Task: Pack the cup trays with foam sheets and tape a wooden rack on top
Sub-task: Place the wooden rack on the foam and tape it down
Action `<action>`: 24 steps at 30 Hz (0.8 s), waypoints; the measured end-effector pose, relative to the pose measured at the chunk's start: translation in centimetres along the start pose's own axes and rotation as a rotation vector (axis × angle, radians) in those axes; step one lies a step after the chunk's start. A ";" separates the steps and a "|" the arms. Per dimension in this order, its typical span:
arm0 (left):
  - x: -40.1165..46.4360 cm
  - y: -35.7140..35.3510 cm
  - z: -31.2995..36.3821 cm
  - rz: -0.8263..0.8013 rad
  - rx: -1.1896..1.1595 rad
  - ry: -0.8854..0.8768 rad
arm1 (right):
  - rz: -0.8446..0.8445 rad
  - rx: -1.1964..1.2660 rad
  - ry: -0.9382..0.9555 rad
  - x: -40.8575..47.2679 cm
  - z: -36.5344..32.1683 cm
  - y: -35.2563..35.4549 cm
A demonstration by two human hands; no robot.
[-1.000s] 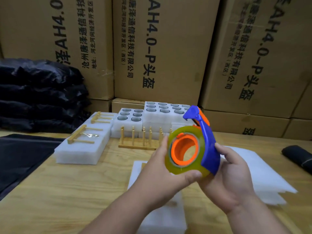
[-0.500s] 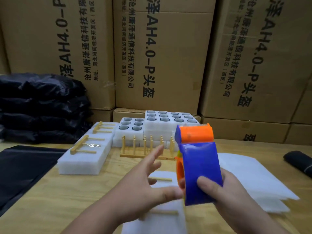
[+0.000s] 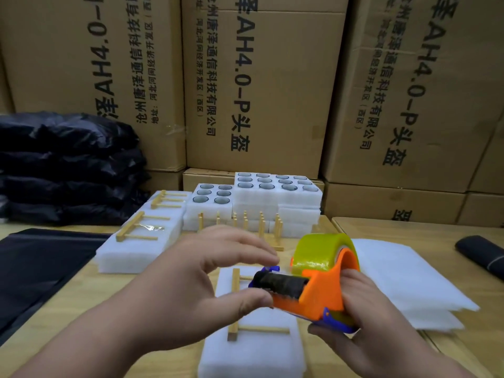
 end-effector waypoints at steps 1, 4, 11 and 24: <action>0.0 -0.2 0.0 -0.029 0.020 0.004 | -0.011 -0.006 -0.003 0.1 -0.1 0.0; 0.2 -0.9 0.0 -0.100 0.088 0.001 | -0.054 -0.021 -0.005 0.2 -0.2 0.0; 0.6 -0.6 -0.9 -0.146 -0.003 0.076 | -0.108 -0.012 0.025 0.1 -0.6 0.3; 1.4 -0.4 -3.6 -0.009 -0.220 0.311 | -0.412 0.109 -0.072 2.3 -1.3 -0.1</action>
Point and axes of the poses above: each hand's wrist, its own x-axis towards the middle knuckle, its own y-axis out of the back of the hand, z = x × y, the point moved 4 cm from there along x, towards the middle knuckle, and after that the axes turned 3 degrees about y, right-handed, at the moved point
